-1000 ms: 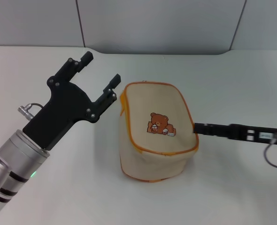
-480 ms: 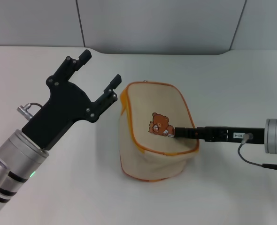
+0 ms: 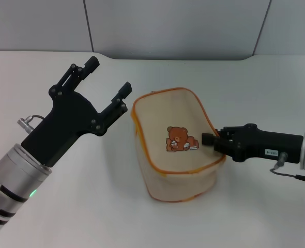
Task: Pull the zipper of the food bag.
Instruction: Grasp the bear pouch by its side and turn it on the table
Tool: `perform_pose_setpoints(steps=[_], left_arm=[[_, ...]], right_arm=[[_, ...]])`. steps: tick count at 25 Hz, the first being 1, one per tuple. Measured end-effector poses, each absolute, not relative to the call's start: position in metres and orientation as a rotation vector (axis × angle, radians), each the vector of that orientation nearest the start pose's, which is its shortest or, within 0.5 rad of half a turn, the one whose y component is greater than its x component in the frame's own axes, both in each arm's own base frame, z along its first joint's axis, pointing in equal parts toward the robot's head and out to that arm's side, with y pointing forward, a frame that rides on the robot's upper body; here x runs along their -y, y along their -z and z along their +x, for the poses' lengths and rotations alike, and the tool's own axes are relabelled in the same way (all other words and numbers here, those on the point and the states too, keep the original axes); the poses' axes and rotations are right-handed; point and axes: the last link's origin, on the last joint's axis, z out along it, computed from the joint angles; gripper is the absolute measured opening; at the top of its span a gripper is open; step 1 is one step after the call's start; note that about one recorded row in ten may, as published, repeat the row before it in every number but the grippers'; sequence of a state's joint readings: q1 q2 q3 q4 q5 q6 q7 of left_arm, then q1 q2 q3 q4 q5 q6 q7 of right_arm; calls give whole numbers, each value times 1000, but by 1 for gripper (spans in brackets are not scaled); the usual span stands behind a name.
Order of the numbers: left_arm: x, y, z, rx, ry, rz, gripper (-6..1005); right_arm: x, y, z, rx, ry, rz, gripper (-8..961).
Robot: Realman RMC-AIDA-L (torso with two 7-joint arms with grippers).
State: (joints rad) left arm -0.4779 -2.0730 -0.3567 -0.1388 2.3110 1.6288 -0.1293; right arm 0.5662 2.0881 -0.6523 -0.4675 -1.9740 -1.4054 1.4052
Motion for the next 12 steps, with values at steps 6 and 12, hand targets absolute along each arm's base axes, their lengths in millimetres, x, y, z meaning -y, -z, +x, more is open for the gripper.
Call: perform_pose_setpoints(steps=[6, 12], left_arm=[[-293, 40, -249, 125, 1151, -2034, 715], [-293, 43, -254, 215, 1157, -2151, 702]], right_arm=[[-330, 22, 269, -528, -712, -2668, 162], [-329, -2, 265, -110, -534, -2712, 132]])
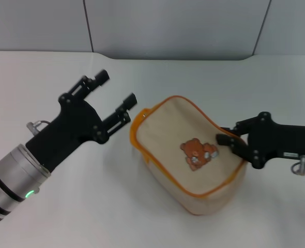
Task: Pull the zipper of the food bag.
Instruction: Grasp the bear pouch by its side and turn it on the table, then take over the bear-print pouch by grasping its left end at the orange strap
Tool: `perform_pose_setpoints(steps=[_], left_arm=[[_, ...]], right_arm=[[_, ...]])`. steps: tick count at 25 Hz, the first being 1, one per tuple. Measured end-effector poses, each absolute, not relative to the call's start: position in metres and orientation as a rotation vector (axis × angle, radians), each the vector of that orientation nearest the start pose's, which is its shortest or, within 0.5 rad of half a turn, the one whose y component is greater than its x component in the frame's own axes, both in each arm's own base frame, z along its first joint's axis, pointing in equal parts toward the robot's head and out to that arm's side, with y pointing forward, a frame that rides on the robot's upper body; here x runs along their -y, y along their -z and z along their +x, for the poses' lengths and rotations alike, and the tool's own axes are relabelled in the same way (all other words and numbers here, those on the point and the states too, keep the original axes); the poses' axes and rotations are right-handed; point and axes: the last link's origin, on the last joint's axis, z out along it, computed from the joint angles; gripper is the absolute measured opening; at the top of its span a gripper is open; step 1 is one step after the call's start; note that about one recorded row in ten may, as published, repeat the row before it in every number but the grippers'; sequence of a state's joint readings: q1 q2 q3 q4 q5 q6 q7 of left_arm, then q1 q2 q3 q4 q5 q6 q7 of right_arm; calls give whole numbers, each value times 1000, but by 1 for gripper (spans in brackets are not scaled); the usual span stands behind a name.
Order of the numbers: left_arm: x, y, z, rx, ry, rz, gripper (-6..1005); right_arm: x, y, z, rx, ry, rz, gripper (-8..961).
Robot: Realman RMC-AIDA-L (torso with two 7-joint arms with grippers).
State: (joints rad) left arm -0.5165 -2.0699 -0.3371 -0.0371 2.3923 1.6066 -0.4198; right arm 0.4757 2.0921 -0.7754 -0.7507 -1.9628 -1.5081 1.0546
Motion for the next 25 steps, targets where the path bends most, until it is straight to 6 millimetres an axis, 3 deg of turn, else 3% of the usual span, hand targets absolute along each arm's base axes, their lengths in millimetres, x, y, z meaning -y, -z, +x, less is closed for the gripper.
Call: perform_pose_setpoints(steps=[7, 11, 16, 25], left_arm=[[-290, 47, -261, 346, 1154, -2291, 687], [-292, 55, -261, 516, 1155, -2382, 678], [-300, 57, -263, 600, 1107, -2412, 667], [-309, 67, -269, 691, 987, -2452, 647]], right_arm=[[-329, -20, 252, 226, -402, -2670, 69], [-324, -24, 237, 417, -373, -2644, 59], [-320, -19, 229, 539, -348, -2647, 52], [-316, -14, 227, 553, -360, -2664, 50]])
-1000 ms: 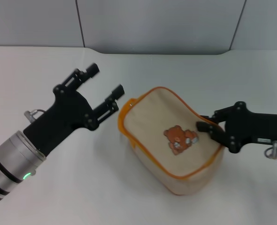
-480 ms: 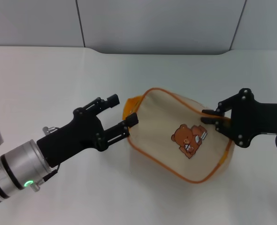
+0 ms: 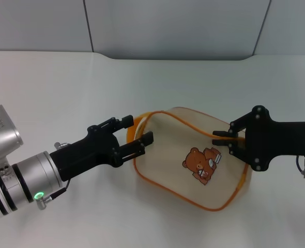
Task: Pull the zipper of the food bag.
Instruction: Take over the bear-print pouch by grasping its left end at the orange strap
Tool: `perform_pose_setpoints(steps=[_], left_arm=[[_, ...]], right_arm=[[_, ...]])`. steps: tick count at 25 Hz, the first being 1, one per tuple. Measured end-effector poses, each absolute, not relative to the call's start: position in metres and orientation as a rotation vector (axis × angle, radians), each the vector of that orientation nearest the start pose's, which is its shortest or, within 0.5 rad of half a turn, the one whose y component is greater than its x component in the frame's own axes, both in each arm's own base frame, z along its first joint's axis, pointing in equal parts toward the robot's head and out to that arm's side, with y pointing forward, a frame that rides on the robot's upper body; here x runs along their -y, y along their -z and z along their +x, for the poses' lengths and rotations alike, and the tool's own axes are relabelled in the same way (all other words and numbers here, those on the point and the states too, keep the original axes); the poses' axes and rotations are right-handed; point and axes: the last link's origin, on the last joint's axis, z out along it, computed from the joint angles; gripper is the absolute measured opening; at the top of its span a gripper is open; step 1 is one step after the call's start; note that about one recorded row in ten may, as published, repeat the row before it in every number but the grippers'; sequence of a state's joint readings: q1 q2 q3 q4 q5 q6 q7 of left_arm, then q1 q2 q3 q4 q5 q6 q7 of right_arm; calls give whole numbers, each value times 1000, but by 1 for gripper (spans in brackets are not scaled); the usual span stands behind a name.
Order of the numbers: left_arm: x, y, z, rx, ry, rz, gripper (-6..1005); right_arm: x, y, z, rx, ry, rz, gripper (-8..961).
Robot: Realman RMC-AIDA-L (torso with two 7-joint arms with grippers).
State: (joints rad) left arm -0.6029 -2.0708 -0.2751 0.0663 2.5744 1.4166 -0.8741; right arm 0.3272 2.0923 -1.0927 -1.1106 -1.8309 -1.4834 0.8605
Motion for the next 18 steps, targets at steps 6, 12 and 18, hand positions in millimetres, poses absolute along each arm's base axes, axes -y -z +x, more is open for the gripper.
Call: perform_pose_setpoints(steps=[6, 12, 18], left_arm=[[-305, 77, -269, 742, 955, -2487, 634], [-304, 81, -271, 735, 922, -2497, 621], [-303, 82, -271, 714, 919, -2490, 530]], right_arm=[[-314, -13, 226, 545, -391, -2656, 49], [-314, -12, 226, 539, -403, -2655, 48], [-312, -11, 229, 520, -406, -2659, 47]])
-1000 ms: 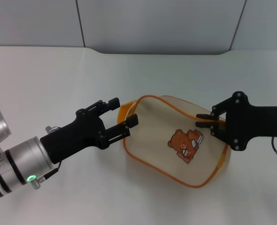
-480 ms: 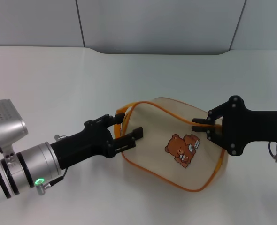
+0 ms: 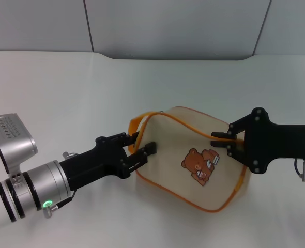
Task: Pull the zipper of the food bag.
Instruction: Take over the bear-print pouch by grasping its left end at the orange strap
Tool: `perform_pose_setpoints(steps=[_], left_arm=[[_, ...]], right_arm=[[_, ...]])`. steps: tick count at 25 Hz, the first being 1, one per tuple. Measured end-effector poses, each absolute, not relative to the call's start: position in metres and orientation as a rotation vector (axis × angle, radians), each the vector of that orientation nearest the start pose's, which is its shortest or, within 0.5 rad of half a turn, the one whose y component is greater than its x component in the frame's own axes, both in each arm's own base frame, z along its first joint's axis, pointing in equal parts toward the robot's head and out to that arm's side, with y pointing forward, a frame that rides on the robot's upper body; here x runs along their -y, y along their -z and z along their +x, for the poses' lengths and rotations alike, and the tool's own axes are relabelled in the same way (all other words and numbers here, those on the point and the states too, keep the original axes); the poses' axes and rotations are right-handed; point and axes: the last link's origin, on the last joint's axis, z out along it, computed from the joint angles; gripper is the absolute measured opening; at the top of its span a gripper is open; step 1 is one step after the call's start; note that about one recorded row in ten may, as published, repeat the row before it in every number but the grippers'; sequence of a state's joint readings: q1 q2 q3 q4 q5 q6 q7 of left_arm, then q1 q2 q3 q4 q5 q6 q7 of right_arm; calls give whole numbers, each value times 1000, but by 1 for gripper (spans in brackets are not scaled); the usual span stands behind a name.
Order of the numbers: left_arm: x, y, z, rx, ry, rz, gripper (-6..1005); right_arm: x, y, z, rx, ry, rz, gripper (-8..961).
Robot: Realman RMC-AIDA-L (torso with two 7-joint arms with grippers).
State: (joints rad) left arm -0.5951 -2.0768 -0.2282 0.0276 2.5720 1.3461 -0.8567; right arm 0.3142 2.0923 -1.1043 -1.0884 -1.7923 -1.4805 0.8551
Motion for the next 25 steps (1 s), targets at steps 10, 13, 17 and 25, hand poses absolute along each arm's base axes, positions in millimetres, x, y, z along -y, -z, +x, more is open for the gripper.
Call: perform_pose_setpoints(steps=[10, 13, 17, 25], left_arm=[[-302, 83, -266, 699, 947, -2499, 338], [-302, 82, -263, 690, 969, -2502, 308], [-302, 81, -262, 684, 983, -2501, 264], [-302, 80, -261, 679, 994, -2501, 166]], right_arm=[[-312, -6, 233, 446, -477, -2647, 48], [-311, -1, 236, 431, -490, -2656, 47], [-309, 2, 238, 439, -515, -2643, 47], [-300, 5, 244, 388, -632, -2588, 45]])
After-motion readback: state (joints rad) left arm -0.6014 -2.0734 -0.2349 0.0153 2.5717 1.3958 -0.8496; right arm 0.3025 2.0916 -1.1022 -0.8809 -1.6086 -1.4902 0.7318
